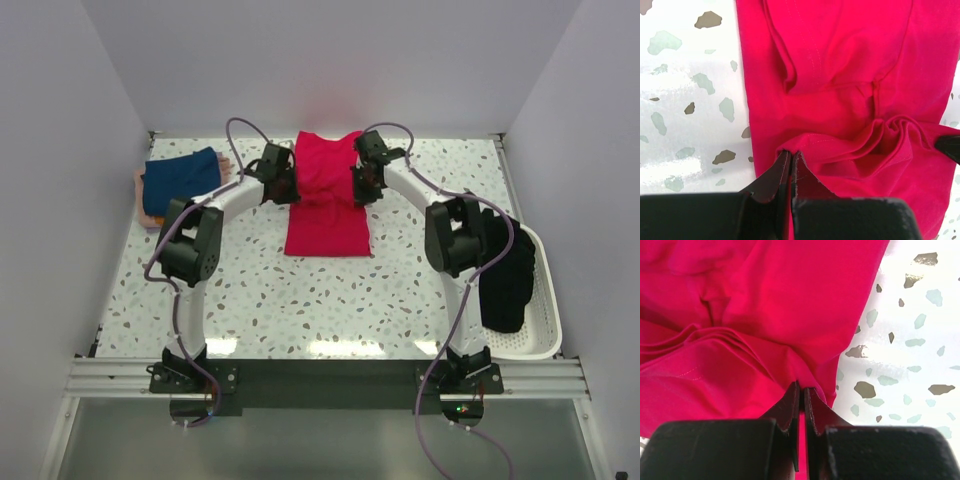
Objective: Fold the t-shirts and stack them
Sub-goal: Fold the tshirt
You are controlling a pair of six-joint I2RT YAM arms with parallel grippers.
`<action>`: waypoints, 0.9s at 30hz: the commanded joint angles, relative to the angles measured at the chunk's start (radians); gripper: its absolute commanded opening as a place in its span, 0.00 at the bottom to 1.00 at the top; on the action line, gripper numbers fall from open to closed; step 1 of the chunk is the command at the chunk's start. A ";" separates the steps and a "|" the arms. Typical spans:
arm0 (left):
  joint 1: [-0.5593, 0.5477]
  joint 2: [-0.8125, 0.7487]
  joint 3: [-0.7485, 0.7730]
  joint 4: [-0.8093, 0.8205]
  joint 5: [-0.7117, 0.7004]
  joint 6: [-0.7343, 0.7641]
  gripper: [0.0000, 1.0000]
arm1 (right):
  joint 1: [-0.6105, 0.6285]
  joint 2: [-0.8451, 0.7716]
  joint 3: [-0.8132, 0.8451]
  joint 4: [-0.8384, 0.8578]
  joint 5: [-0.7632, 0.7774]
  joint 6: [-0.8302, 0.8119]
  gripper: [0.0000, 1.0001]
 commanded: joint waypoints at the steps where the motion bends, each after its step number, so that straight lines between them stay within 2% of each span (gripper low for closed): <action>1: 0.018 0.001 0.054 -0.004 0.000 0.021 0.00 | -0.006 0.016 0.082 -0.037 0.031 -0.027 0.00; 24: 0.042 0.037 0.144 -0.031 -0.010 0.006 0.00 | -0.013 0.036 0.126 -0.058 0.068 -0.033 0.01; 25: 0.042 0.028 0.144 -0.023 -0.013 0.006 0.22 | -0.015 0.021 0.128 -0.057 0.070 -0.035 0.08; 26: 0.042 0.000 0.140 -0.011 -0.016 0.006 0.37 | -0.015 0.007 0.128 -0.054 0.068 -0.035 0.20; 27: 0.042 -0.018 0.135 0.012 -0.033 0.006 0.51 | -0.013 -0.006 0.128 -0.054 0.070 -0.036 0.41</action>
